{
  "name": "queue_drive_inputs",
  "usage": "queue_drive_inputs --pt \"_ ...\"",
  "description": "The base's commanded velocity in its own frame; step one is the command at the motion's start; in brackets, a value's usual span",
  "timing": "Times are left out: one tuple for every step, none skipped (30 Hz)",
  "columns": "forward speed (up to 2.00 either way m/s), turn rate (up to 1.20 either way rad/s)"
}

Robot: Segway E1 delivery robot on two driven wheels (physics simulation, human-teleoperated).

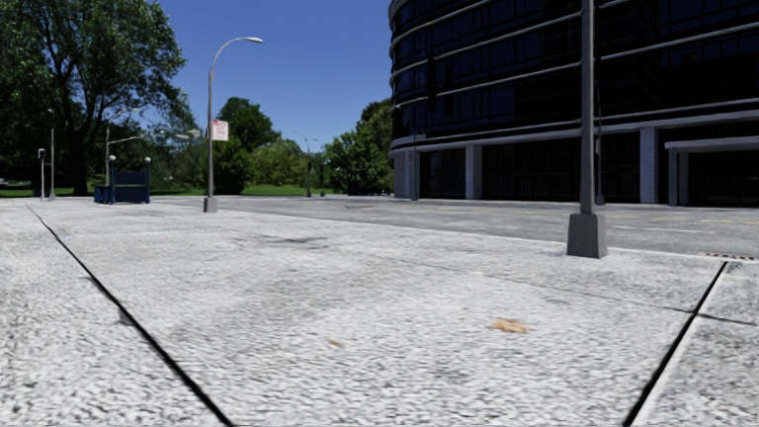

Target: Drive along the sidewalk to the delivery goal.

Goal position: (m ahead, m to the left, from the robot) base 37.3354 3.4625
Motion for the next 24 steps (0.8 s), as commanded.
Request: queue_drive_inputs --pt "2.0 0.7" --pt "2.0 0.7" --pt "2.0 0.7" --pt "2.0 0.7" --pt "2.0 0.7" --pt "2.0 0.7" --pt "2.0 0.7" --pt "2.0 0.7" --pt "2.0 0.7" --pt "2.0 0.7" --pt "2.0 0.7" --pt "2.0 0.7" --pt "2.0 0.7" --pt "2.0 0.7" --pt "2.0 0.7" --pt "2.0 0.7" --pt "2.0 0.7" --pt "2.0 0.7" --pt "2.0 0.69" --pt "2.0 0.68" --pt "2.0 0.65" --pt "2.0 0.65" --pt "2.0 0.64" --pt "2.0 0.63"
